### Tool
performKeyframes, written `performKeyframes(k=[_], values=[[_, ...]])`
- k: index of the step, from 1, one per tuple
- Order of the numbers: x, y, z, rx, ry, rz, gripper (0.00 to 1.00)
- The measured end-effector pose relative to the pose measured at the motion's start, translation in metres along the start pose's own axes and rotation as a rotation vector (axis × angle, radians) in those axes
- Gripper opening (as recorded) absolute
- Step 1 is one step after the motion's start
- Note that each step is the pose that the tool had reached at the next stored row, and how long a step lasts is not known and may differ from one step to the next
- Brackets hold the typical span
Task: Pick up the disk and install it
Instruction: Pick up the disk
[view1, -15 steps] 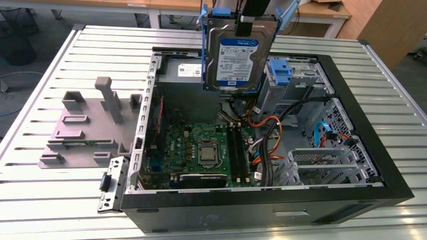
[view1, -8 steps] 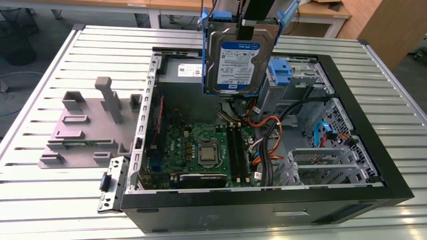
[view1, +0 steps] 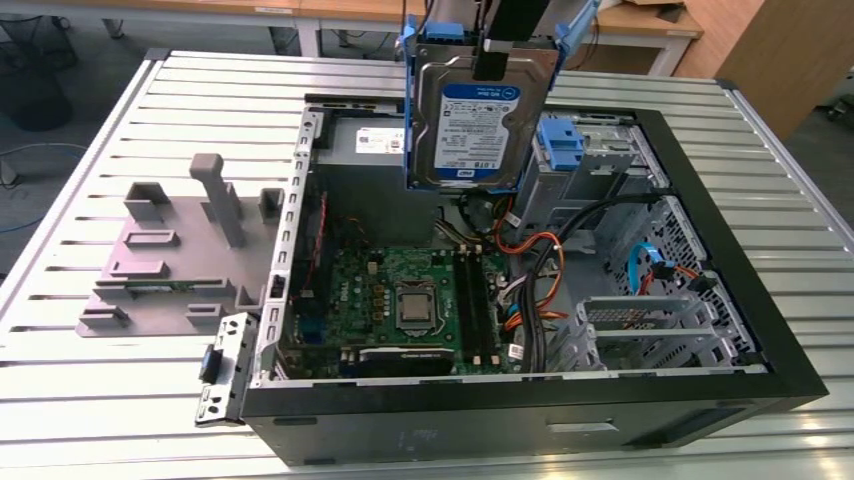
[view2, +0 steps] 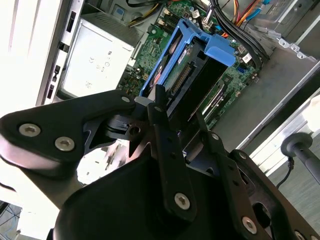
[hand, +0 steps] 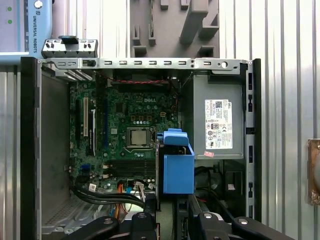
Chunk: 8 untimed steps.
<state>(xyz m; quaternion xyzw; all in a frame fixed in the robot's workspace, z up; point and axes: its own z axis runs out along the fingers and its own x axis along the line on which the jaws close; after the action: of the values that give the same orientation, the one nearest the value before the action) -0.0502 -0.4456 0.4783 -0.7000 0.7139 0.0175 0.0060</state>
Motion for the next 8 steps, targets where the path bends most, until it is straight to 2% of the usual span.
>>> performKeyframes(k=[8], values=[[0.0021,-0.0002,-0.0001,0.0000,0.0000,0.000,0.35]])
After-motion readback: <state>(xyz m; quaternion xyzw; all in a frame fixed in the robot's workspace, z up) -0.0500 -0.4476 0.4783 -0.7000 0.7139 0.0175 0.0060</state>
